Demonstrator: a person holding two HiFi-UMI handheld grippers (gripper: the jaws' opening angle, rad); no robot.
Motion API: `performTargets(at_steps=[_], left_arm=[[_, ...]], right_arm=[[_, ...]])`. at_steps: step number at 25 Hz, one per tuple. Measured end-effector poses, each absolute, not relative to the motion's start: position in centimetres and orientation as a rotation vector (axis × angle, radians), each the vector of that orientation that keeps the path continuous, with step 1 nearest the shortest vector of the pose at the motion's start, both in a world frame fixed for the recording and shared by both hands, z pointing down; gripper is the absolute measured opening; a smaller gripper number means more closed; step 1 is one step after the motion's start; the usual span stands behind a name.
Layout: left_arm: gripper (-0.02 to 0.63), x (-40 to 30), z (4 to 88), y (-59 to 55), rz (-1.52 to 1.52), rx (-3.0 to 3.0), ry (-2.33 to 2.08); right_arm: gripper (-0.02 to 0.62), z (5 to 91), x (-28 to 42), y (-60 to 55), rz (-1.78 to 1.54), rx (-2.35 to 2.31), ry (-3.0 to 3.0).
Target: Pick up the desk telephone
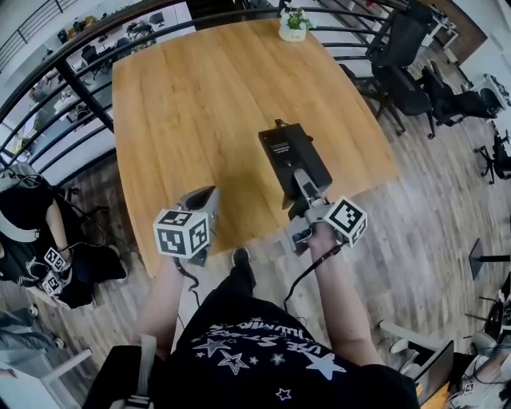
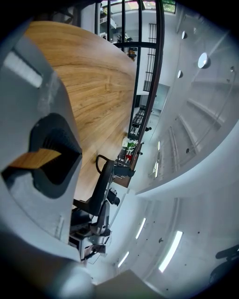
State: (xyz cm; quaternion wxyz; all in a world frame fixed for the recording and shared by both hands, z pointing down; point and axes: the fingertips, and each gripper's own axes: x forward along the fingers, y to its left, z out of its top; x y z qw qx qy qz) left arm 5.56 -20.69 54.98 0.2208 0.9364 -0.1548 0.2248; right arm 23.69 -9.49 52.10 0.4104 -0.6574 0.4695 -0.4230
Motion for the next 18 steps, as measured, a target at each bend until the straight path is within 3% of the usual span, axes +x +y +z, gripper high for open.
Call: performTargets(at_steps=[18], left_arm=[[0.000, -4.4, 51.8, -11.4, 0.589, 2.643, -0.377]], right_arm=[[0.222, 49.3, 13.6, 1.4, -1.001, -1.650, 1.126]])
